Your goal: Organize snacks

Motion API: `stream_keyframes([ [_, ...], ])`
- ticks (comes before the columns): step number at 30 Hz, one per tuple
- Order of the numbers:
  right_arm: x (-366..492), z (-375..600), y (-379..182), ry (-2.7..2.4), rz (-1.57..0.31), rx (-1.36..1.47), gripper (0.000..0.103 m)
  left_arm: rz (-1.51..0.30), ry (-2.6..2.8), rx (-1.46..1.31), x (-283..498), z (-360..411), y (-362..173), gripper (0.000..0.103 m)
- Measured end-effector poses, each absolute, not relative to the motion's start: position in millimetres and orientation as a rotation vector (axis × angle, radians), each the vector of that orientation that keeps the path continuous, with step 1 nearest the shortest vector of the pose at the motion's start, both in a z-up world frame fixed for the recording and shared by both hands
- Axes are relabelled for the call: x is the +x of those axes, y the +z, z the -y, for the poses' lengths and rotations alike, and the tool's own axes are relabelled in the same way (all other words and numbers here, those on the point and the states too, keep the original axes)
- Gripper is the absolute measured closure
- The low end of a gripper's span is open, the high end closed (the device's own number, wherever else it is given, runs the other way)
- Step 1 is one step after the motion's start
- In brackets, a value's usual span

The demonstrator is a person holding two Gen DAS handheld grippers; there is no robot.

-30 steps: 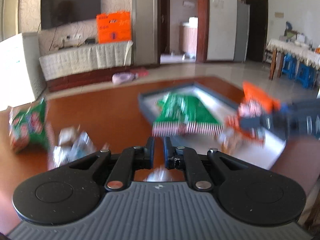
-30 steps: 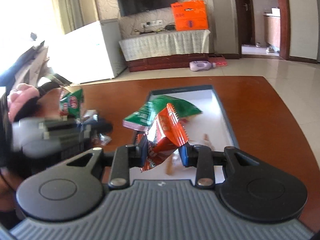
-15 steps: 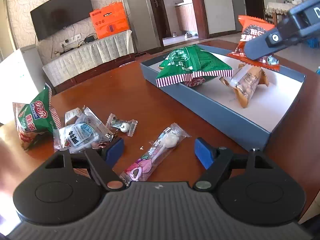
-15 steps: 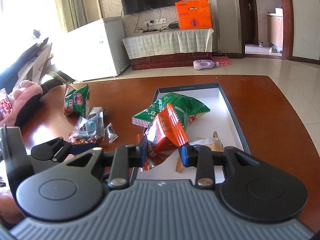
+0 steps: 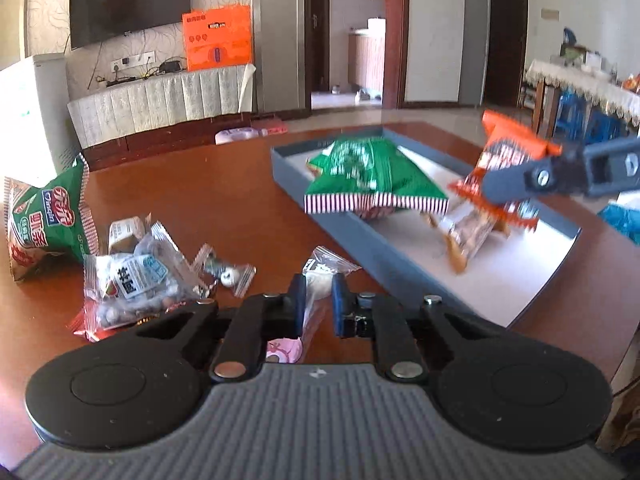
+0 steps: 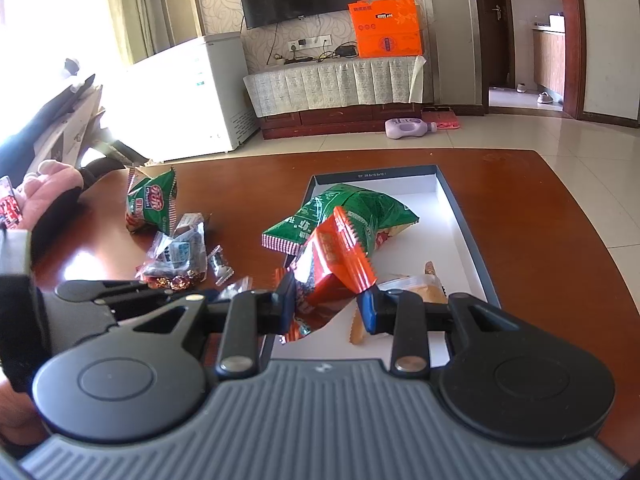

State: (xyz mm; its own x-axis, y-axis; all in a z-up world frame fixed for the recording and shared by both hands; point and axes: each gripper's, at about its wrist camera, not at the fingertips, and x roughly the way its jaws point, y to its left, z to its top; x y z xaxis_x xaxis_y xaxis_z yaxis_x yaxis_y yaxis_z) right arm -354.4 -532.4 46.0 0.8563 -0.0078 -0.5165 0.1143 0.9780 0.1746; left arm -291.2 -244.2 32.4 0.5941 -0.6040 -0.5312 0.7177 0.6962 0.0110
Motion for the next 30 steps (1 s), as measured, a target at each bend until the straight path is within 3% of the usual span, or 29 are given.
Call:
stream_keyframes([
  [17,-360,544,41,-0.120,-0.547,0.207,0.068,-0.473,-0.869,0.158,-301,287,79,0.088],
  [30,-358,553,40,-0.143,-0.561,0.220,0.068,-0.540,-0.892,0.177,-275,340,61,0.088],
])
